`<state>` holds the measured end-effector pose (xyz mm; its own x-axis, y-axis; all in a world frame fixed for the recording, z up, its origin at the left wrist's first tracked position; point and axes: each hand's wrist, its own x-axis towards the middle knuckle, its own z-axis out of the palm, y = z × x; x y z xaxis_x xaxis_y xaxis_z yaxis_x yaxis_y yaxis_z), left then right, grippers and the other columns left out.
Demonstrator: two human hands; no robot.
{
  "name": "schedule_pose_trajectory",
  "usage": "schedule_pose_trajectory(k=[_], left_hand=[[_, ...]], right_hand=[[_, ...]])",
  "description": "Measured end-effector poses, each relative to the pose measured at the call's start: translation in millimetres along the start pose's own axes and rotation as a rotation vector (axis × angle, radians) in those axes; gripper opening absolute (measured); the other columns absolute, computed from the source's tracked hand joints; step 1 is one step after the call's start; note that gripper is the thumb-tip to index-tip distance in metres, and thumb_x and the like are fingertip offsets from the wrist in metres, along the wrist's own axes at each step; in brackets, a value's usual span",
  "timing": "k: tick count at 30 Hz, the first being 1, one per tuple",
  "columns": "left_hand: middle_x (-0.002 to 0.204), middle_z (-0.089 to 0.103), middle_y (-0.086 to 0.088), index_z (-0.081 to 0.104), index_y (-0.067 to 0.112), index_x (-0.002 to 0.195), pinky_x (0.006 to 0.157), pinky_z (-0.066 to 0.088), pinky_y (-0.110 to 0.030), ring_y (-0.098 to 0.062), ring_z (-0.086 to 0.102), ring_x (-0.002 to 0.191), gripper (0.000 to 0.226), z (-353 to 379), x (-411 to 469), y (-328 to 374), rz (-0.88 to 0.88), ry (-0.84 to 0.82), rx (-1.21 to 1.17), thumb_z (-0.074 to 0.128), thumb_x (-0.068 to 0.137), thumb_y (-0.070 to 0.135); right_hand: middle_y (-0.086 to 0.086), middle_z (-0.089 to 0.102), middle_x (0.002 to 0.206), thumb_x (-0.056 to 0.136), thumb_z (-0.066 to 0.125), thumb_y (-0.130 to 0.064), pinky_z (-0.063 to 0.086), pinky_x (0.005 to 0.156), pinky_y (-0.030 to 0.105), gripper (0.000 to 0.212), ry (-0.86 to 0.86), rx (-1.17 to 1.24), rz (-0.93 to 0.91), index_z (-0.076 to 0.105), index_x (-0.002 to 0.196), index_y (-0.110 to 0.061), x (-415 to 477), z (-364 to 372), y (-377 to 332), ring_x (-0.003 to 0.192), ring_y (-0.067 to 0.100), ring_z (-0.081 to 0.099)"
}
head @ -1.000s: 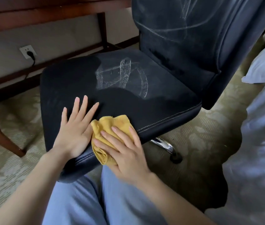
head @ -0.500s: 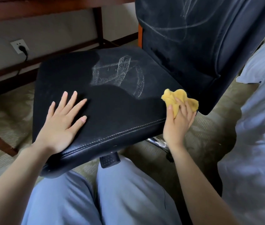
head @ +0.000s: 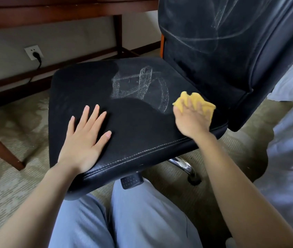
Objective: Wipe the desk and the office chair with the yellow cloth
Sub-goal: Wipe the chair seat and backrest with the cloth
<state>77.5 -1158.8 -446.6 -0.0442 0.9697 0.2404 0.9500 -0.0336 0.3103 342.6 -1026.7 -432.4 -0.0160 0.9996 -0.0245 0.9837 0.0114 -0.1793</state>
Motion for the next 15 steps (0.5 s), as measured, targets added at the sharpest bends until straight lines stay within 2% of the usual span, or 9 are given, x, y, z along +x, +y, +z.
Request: schedule_pose_trajectory(k=[7, 10, 12, 15], left_hand=[[0.156, -0.007, 0.016, 0.014, 0.027, 0.152, 0.116, -0.014, -0.032, 0.000, -0.022, 0.140, 0.069, -1, -2, 3, -0.015, -0.006, 0.002, 0.015, 0.090, 0.056], [0.156, -0.006, 0.015, 0.015, 0.026, 0.152, 0.116, -0.014, -0.032, 0.000, -0.021, 0.141, 0.065, -2, -3, 2, -0.012, -0.010, -0.008, 0.015, 0.096, 0.059], [0.156, -0.006, 0.016, 0.015, 0.027, 0.152, 0.115, -0.016, -0.029, 0.000, -0.022, 0.141, 0.068, -3, -4, 2, -0.015, -0.015, -0.018, 0.013, 0.092, 0.058], [0.156, -0.006, 0.016, 0.016, 0.029, 0.152, 0.113, -0.018, -0.026, 0.002, -0.022, 0.140, 0.071, -3, -4, 2, -0.011, -0.014, -0.026, 0.013, 0.087, 0.058]], right_hand=[[-0.003, 0.016, 0.158, 0.100, 0.019, -0.044, 0.005, 0.118, 0.039, 0.054, 0.115, -0.032, -0.446, 0.025, 0.149, -0.024, -57, 17, -58, 0.146, 0.018, 0.005], [-0.003, 0.037, 0.150, 0.099, 0.033, -0.039, 0.020, 0.116, 0.032, 0.047, 0.175, 0.117, -0.616, 0.041, 0.143, -0.021, -74, 14, -49, 0.141, 0.014, 0.026], [-0.005, 0.054, 0.137, 0.096, 0.038, -0.040, 0.033, 0.105, 0.023, 0.043, 0.227, 0.252, -0.679, 0.057, 0.131, -0.023, -82, 9, -35, 0.129, 0.010, 0.044], [-0.003, 0.071, 0.109, 0.086, 0.041, -0.039, 0.045, 0.075, 0.018, 0.042, 0.338, 0.313, -0.725, 0.075, 0.100, -0.020, -85, 3, -10, 0.100, 0.011, 0.065]])
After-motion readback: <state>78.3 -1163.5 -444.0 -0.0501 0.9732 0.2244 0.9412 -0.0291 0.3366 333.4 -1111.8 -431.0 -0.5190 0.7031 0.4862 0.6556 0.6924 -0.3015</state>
